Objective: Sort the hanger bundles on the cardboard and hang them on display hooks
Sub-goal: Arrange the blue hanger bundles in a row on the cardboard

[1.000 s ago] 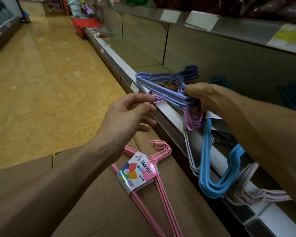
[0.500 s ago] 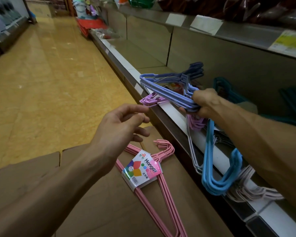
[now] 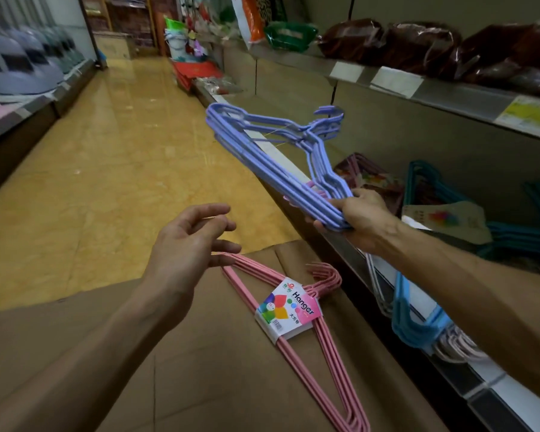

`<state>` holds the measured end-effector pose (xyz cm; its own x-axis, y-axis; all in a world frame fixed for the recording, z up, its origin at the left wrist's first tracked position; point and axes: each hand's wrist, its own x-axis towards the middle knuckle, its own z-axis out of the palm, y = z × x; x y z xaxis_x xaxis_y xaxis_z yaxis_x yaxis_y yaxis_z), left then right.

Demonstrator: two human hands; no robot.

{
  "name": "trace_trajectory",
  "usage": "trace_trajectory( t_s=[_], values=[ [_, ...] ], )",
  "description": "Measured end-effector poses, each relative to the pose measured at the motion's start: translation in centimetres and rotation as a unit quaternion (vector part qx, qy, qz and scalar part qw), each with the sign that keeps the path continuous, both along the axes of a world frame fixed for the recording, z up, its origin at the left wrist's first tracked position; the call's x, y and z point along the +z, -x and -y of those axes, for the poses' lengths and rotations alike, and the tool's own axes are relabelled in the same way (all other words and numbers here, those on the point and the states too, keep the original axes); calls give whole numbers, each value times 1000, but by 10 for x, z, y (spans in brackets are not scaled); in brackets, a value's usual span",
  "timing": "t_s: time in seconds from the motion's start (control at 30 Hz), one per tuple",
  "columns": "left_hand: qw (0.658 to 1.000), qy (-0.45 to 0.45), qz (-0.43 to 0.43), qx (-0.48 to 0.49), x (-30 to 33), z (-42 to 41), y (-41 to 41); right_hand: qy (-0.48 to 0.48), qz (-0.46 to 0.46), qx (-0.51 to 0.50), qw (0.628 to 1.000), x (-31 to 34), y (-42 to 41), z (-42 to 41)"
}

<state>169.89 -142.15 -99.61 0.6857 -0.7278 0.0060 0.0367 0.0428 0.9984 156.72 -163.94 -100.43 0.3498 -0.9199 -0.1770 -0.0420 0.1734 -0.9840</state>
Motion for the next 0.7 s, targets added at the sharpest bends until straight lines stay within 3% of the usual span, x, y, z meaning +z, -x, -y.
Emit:
trace_trajectory(
  t_s=[0.33, 0.53, 0.7],
  values=[
    [982, -7, -134, 131, 37, -85, -56, -41, 29, 190, 980, 18, -23, -140],
    [933, 43, -287, 213, 48, -134, -82, -81, 48, 284, 954, 32, -39, -209],
    [925, 68, -286, 239, 60, -160, -105, -95, 87, 336, 933, 33, -46, -242]
  ],
)
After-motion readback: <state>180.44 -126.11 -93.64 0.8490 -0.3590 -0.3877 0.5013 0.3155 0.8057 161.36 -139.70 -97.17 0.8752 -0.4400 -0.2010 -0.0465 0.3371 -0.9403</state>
